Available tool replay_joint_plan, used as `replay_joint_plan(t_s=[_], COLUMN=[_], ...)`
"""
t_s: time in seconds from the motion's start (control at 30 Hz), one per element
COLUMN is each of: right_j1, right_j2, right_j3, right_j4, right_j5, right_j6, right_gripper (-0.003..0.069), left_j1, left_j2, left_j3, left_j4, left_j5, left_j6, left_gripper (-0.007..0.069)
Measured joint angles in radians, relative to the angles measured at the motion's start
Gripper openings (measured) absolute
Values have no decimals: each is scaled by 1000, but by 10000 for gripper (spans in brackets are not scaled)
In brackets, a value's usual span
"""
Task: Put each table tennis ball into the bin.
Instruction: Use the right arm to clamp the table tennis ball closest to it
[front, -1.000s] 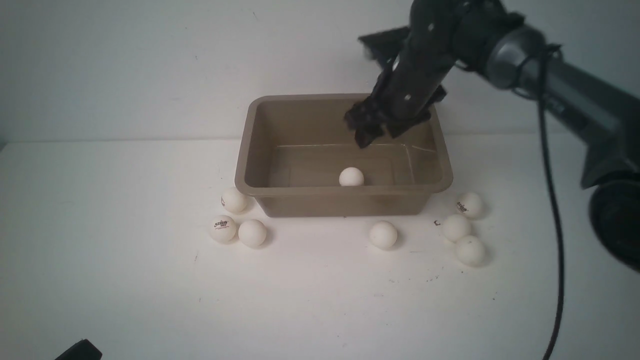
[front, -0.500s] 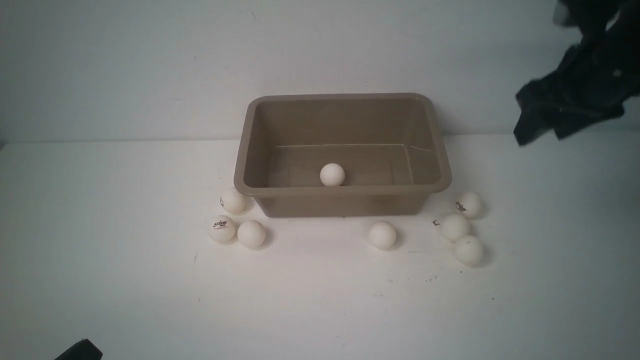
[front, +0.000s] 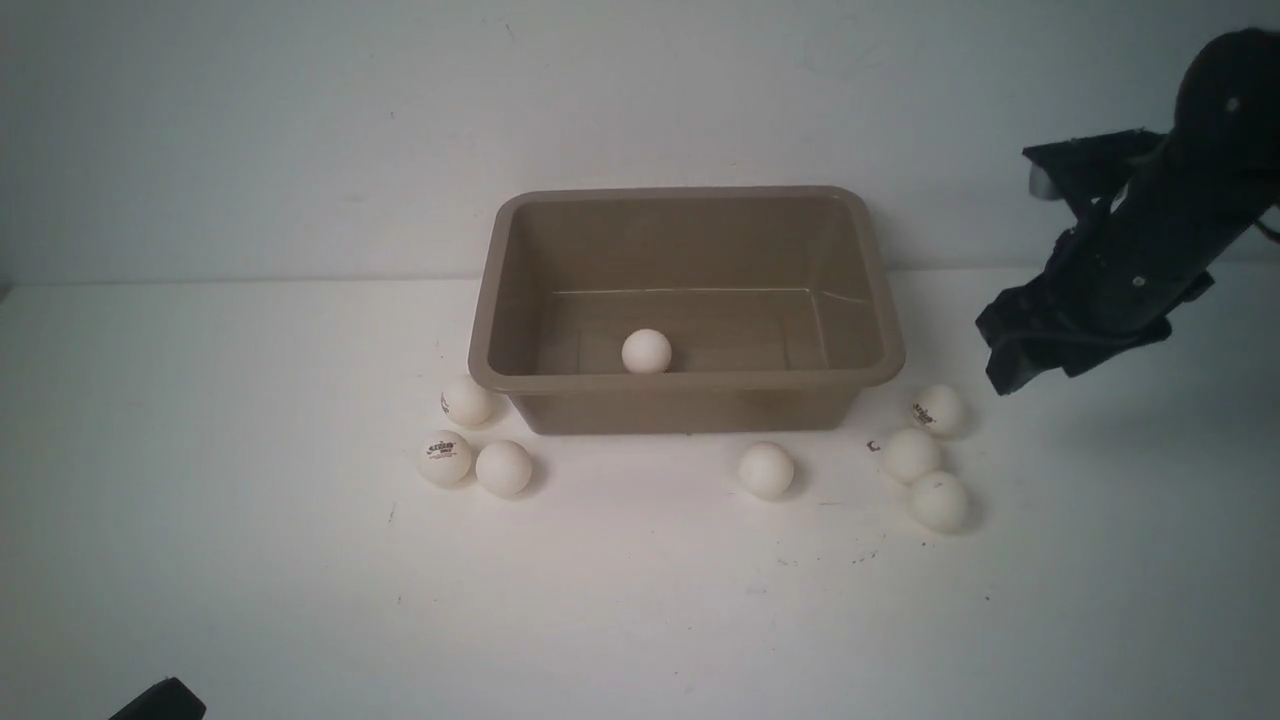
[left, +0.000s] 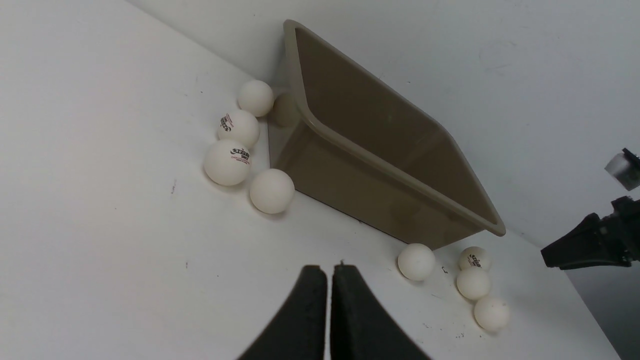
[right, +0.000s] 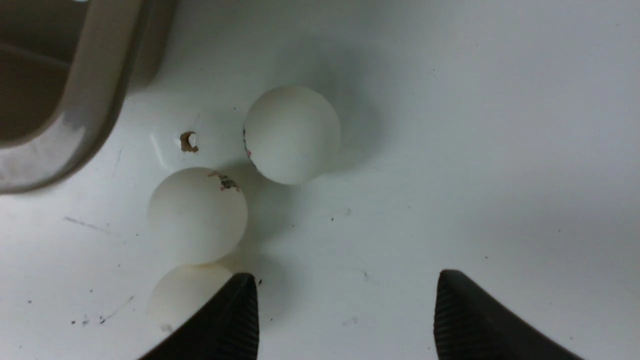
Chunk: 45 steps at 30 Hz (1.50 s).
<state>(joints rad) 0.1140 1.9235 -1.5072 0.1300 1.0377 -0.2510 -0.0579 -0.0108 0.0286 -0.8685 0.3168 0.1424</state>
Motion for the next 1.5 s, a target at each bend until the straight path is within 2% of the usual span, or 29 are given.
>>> replay_joint_plan(t_s=[0.23,0.47,0.83,1.03,1.13,1.3,1.5], right_j1=[11,70,70,70,70,70,70], right_j2=[67,119,210,239,246,246,223], right_j3=[-23,-77,-149,-152,-152,-152,-153], right_j4=[38,36,18,-5,-24,-56,-168], right_j5=[-38,-55,-48,-48,-49,-49,-4], right_j6=[-24,-28,9,11,12,12,31], right_gripper=[429,429,422,395,345,344,344], left_j1=[0,0,0,0,0,0,0], left_j2=[0,0,0,0,0,0,0], left_j3=[0,0,0,0,0,0,0], left_j4=[-8,-24,-26,-26,-26,-26,-26], left_j5=[0,0,0,0,0,0,0], left_j6=[10,23,25,25,25,25,25], left_gripper=[-1,-1,-1,-1,-1,-1,-1])
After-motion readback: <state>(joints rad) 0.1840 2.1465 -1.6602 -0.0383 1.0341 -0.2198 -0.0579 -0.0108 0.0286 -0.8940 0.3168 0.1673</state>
